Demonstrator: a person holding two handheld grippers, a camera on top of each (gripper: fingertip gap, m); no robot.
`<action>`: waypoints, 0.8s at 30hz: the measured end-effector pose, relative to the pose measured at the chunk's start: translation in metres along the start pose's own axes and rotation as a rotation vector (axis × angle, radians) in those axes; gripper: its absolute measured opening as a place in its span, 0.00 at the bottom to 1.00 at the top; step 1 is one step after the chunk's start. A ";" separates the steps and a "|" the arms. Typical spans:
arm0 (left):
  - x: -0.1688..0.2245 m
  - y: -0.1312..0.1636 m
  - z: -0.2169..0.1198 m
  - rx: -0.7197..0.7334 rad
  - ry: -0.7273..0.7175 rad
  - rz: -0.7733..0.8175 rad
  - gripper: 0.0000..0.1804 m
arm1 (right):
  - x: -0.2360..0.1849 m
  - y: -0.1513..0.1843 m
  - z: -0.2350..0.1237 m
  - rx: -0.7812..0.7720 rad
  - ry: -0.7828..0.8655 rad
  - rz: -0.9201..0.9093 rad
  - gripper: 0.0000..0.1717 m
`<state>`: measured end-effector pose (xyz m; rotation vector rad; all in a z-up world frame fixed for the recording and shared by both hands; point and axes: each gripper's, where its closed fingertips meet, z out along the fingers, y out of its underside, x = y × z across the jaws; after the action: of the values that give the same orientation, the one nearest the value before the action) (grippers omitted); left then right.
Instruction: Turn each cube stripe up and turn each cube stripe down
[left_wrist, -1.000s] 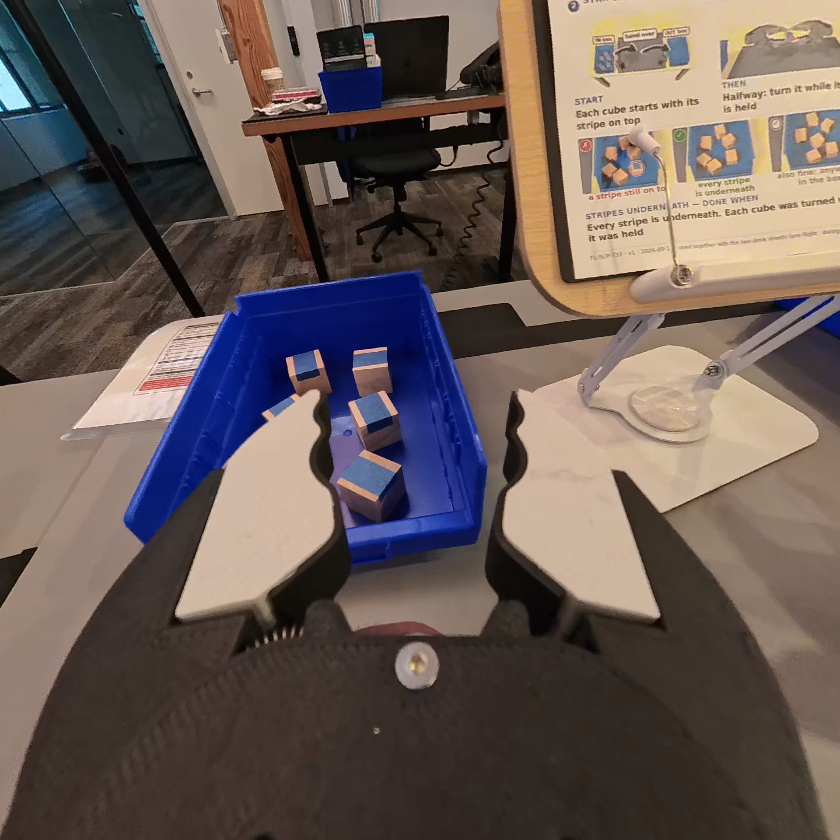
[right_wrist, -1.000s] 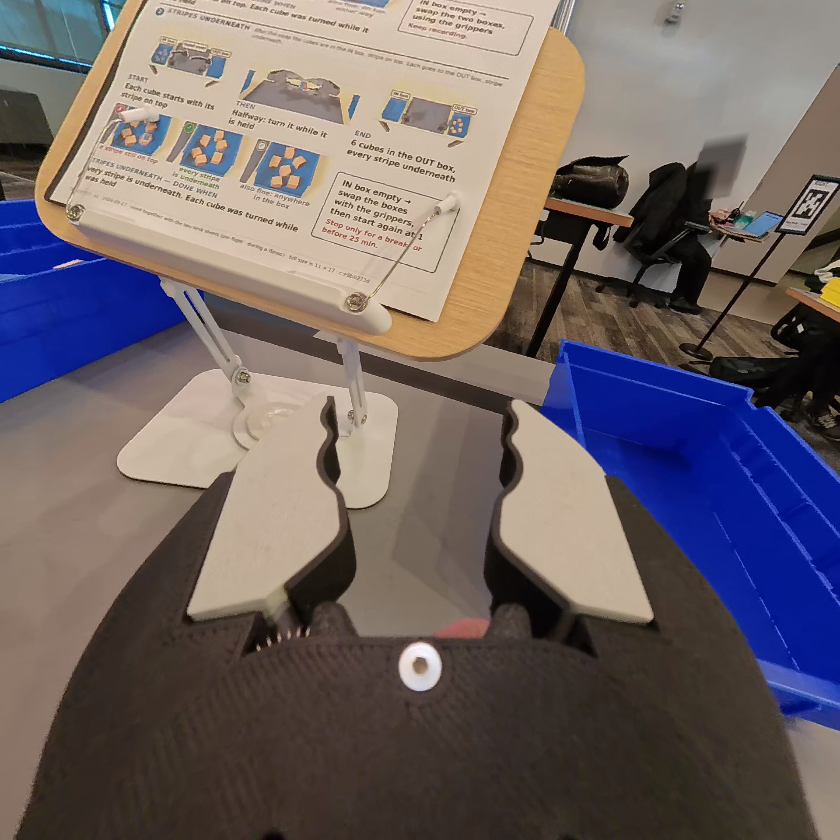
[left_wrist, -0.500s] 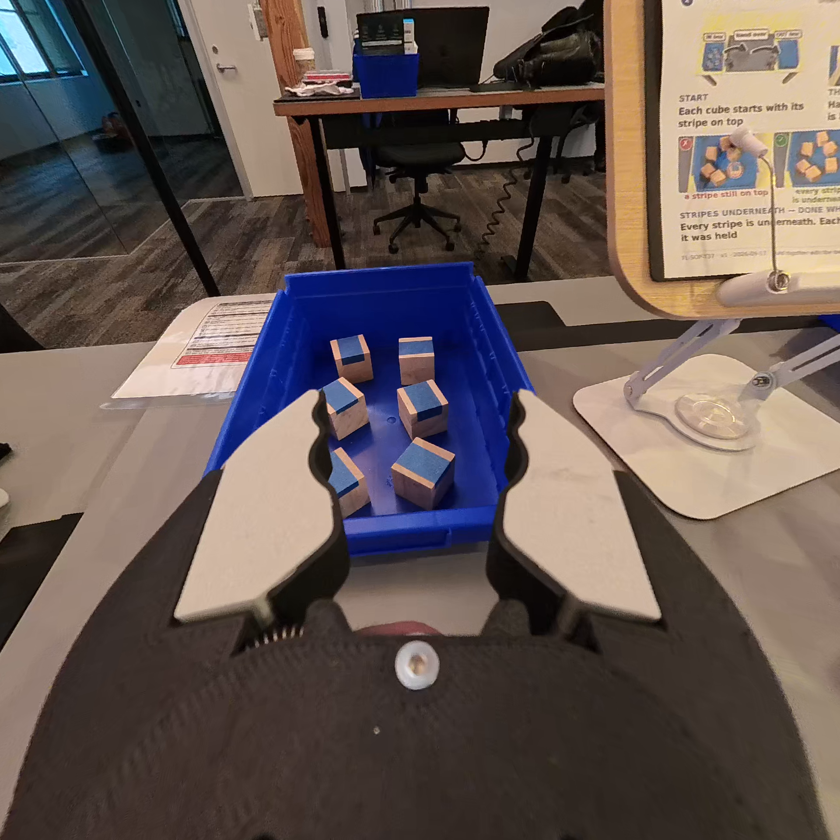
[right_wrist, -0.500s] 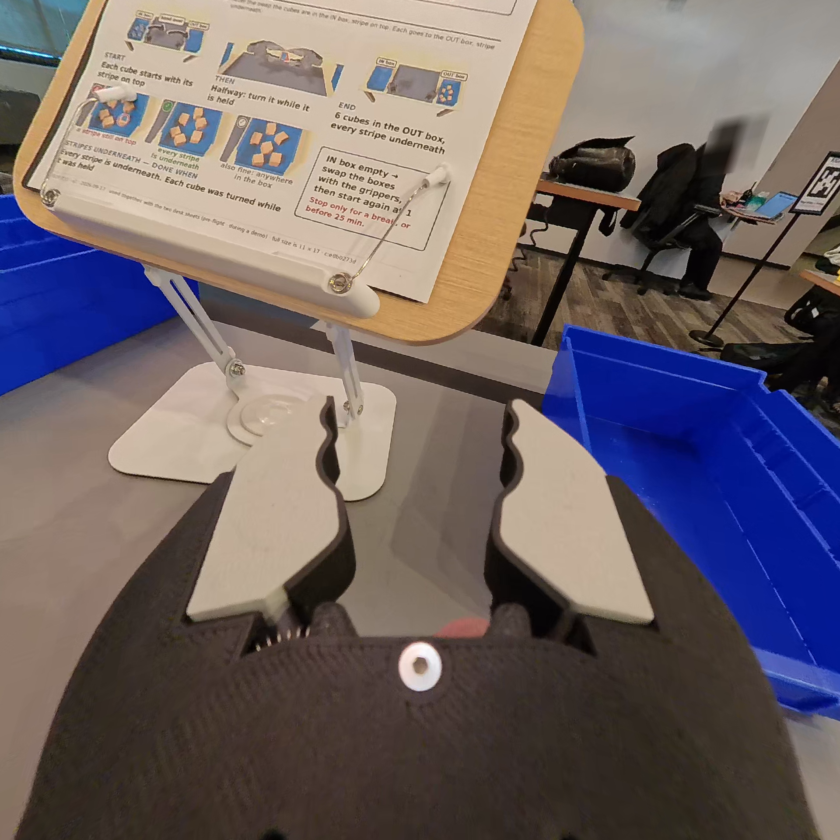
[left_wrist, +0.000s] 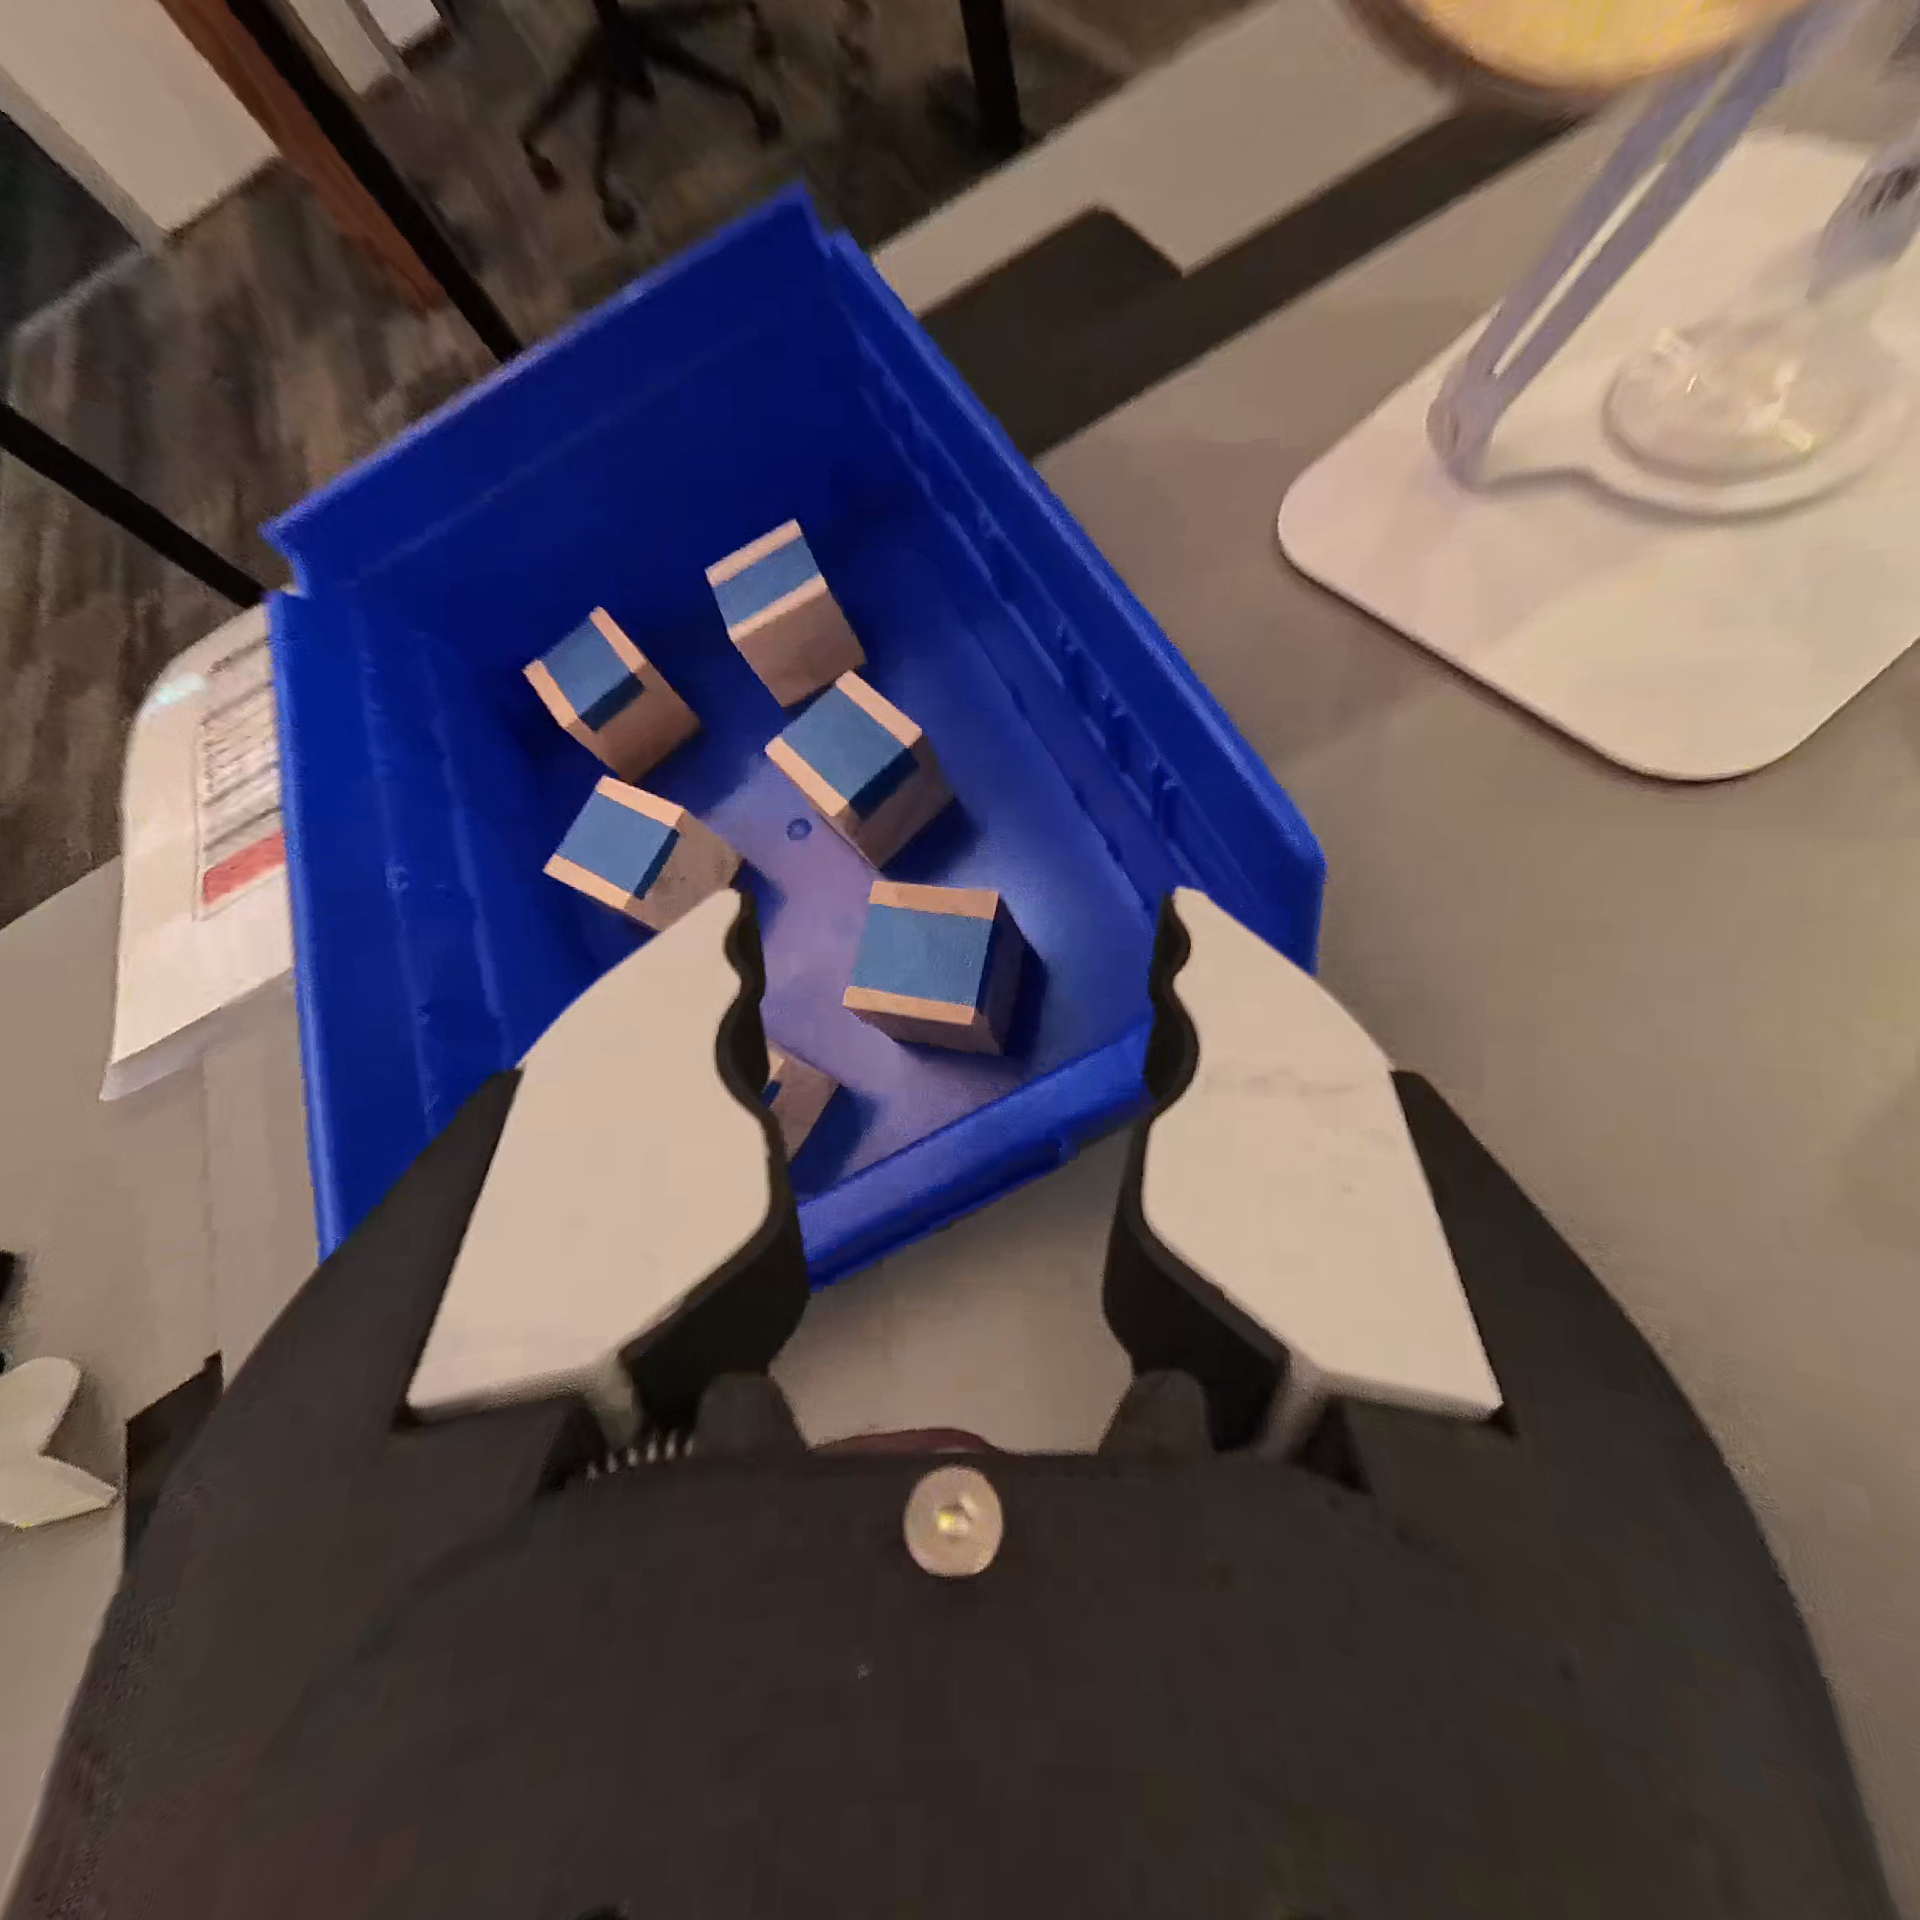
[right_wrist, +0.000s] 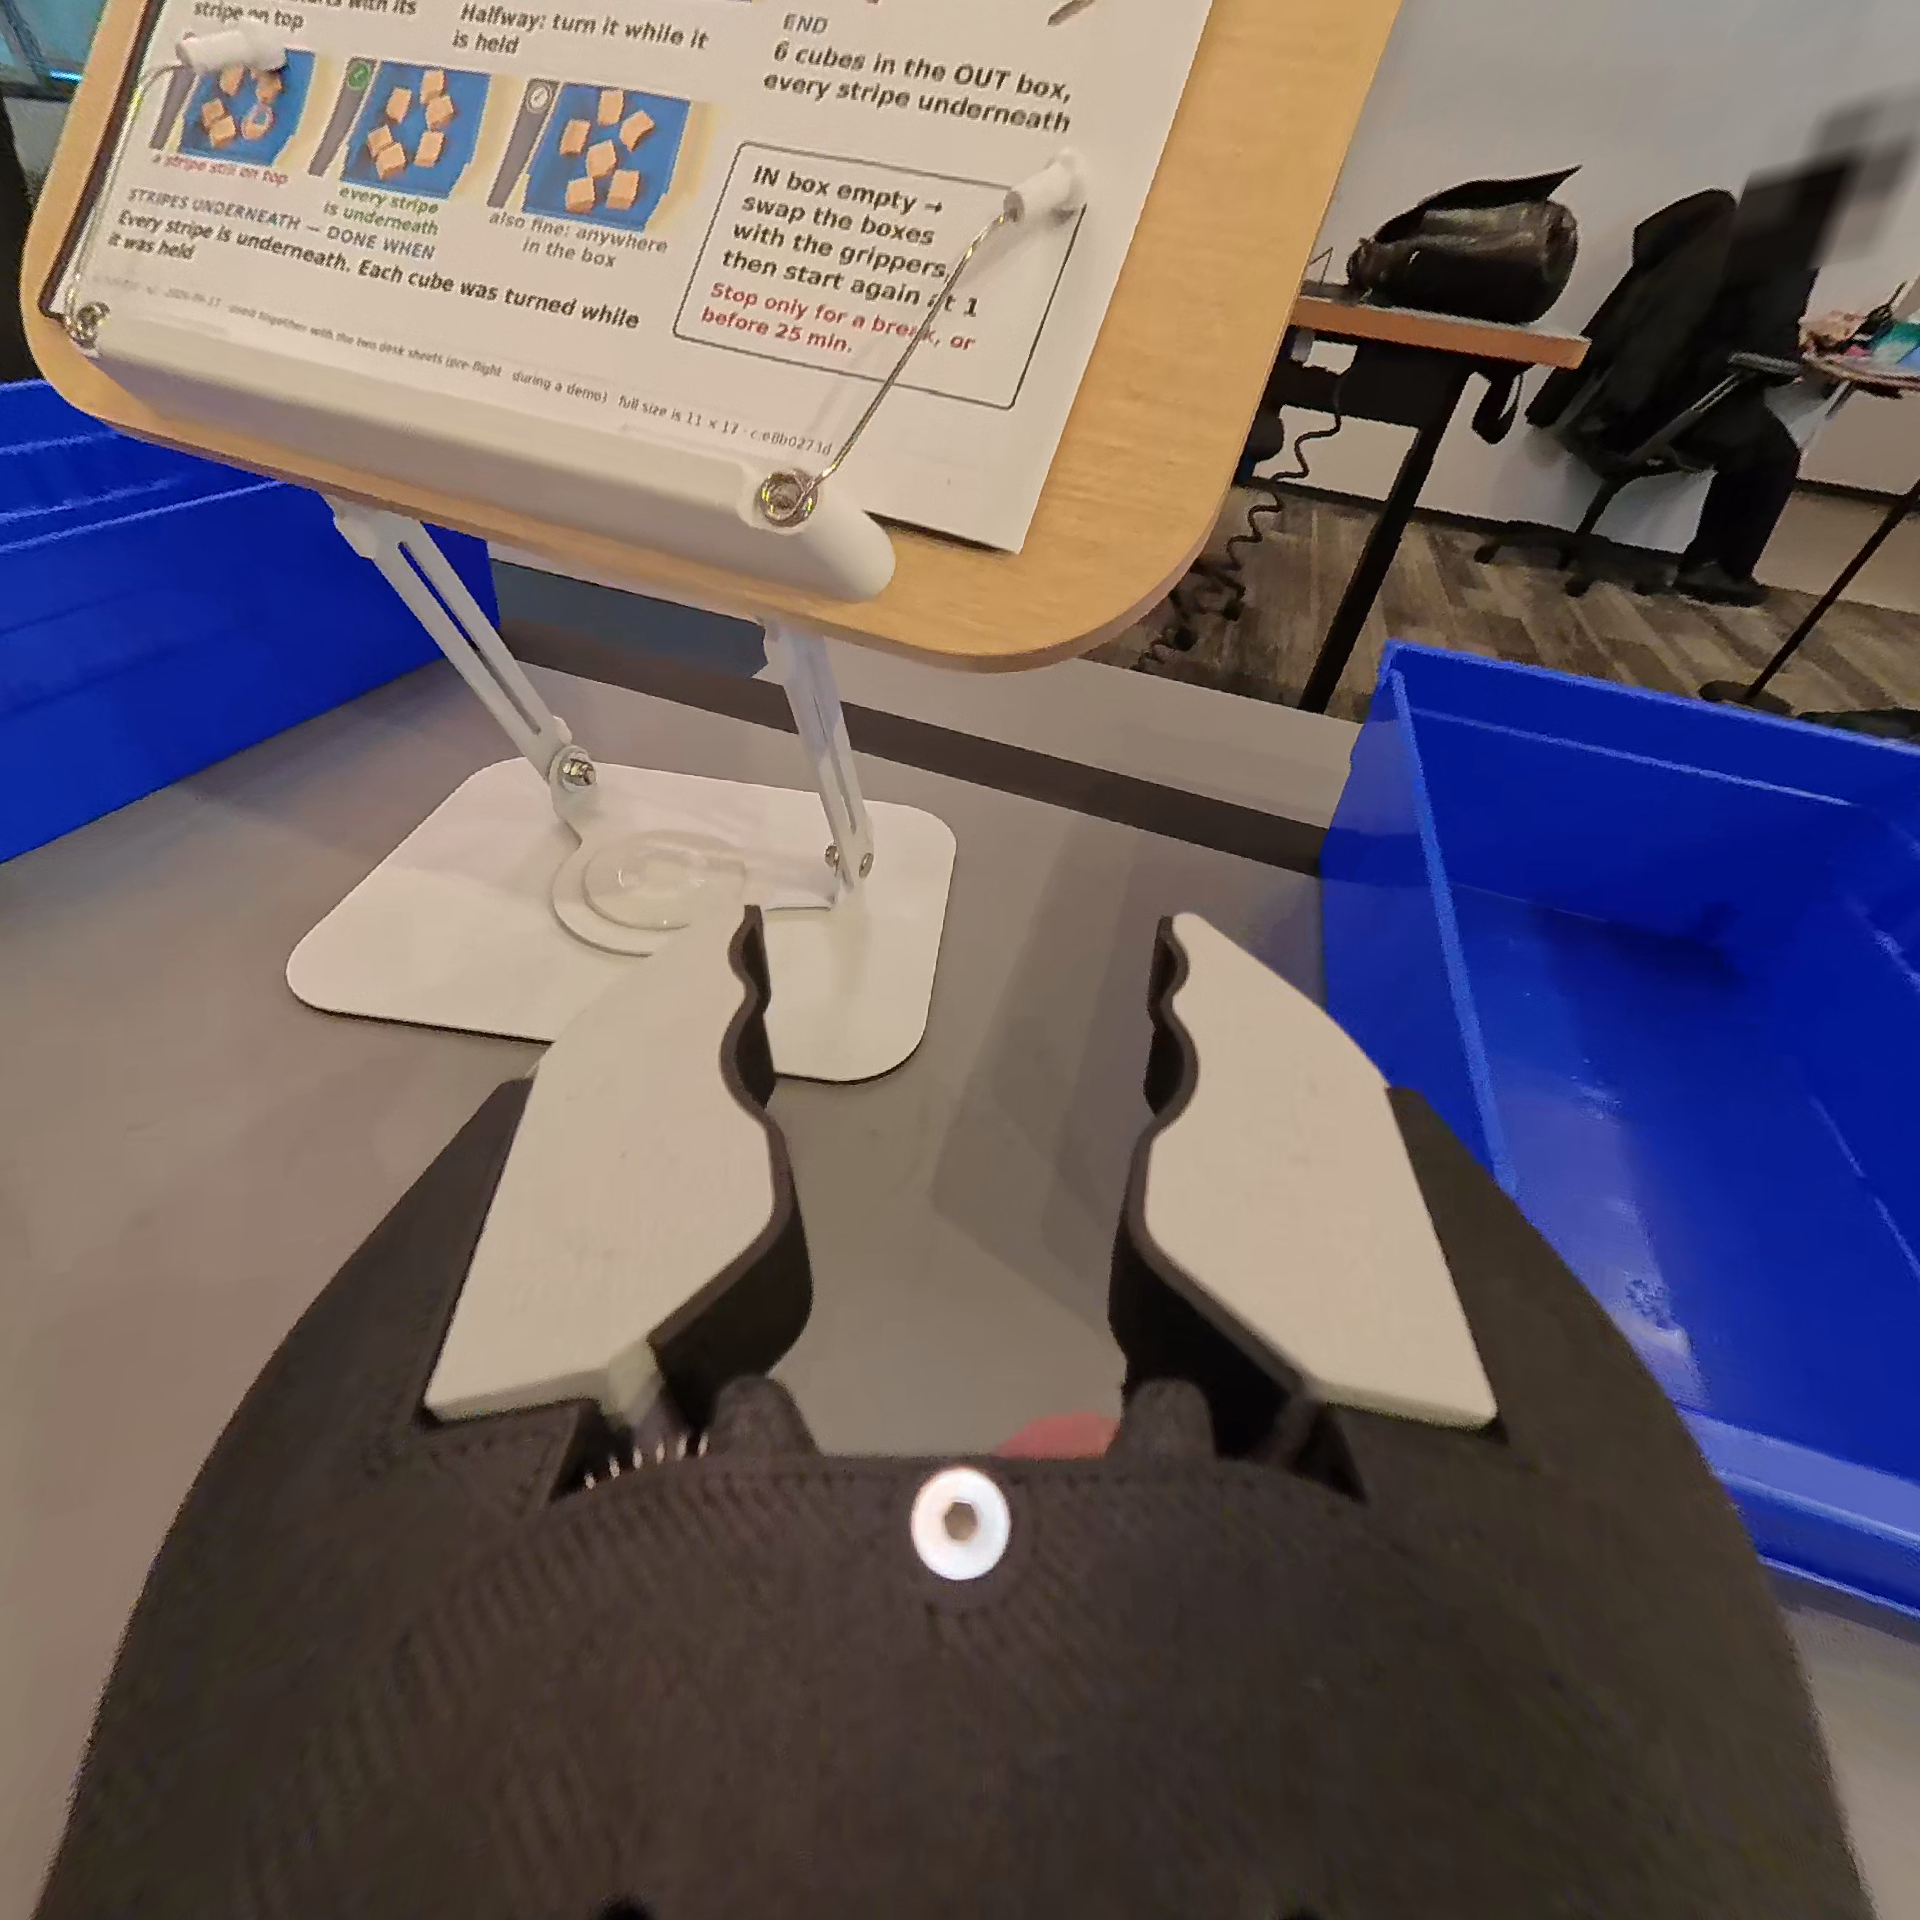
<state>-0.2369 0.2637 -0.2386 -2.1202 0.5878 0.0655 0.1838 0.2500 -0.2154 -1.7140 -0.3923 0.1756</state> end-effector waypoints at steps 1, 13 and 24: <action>-0.001 0.005 0.009 -0.059 0.012 0.017 0.40 | -0.001 0.001 0.001 -0.003 -0.007 0.006 0.41; -0.007 0.049 0.066 -0.606 0.229 0.141 0.42 | -0.002 0.010 0.006 -0.020 -0.046 0.053 0.41; 0.000 0.062 0.077 -0.691 0.324 0.072 0.25 | 0.003 0.016 0.008 -0.030 -0.049 0.064 0.41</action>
<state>-0.2511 0.2952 -0.3313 -2.8062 0.9313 -0.0443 0.1866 0.2567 -0.2322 -1.7558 -0.3783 0.2594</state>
